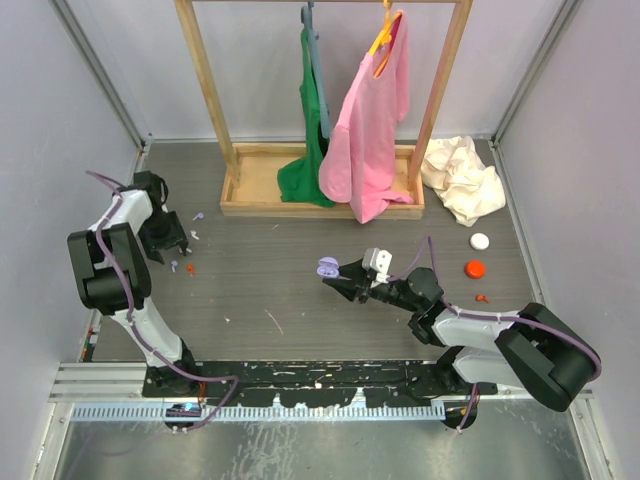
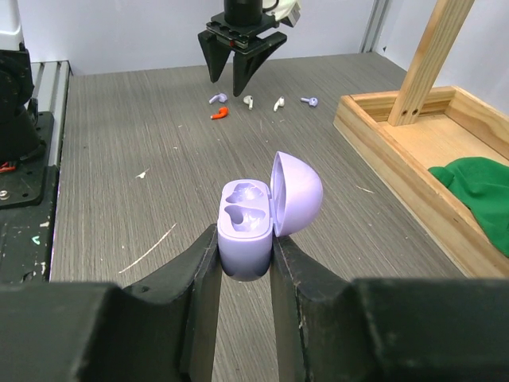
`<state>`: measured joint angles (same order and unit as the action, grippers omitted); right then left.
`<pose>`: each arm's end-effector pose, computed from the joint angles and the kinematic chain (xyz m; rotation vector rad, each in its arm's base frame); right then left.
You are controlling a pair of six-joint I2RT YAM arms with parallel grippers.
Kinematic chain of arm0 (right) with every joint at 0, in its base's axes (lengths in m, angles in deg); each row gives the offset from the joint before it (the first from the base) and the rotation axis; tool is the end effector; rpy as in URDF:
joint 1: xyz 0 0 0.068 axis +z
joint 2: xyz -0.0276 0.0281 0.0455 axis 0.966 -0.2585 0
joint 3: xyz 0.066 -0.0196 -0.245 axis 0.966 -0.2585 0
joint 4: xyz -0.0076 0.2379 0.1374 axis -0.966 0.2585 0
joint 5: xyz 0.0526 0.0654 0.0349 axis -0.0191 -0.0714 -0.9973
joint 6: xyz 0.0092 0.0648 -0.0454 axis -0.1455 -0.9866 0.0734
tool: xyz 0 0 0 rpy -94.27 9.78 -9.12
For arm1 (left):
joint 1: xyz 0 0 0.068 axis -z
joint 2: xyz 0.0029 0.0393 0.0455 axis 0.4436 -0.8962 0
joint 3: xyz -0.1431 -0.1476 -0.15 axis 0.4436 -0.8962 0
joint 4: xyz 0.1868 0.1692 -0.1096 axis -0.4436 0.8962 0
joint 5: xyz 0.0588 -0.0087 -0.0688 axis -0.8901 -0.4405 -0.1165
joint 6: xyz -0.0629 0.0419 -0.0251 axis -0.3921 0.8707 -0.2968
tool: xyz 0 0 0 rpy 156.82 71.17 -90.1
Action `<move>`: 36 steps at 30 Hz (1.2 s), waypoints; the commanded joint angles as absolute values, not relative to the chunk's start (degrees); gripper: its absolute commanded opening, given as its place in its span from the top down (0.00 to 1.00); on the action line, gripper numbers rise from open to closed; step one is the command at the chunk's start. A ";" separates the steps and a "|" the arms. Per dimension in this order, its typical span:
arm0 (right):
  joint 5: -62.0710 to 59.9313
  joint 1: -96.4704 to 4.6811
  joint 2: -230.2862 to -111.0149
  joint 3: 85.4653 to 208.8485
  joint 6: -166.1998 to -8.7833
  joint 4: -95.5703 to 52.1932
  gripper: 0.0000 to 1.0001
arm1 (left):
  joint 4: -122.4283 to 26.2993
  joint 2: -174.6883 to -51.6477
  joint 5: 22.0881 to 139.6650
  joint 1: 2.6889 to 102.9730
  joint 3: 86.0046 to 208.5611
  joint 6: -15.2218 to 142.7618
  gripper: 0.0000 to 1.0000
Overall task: Insert the wireless bluetooth earbuds into the charging case
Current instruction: Pick up the earbud from the center of the board.
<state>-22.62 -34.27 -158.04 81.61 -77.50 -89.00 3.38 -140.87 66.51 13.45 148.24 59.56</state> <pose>0.1672 0.1883 0.1716 -0.9431 1.1759 0.8935 0.3460 0.0866 0.1348 -0.7443 2.8534 0.1502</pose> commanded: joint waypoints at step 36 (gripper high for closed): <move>-21.82 -33.56 -156.43 83.92 -75.85 -90.49 0.86 | 5.72 -147.87 70.25 11.23 151.40 64.05 0.78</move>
<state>-22.42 -33.88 -158.04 81.74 -76.47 -87.69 4.63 -147.80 69.06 11.59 149.90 64.02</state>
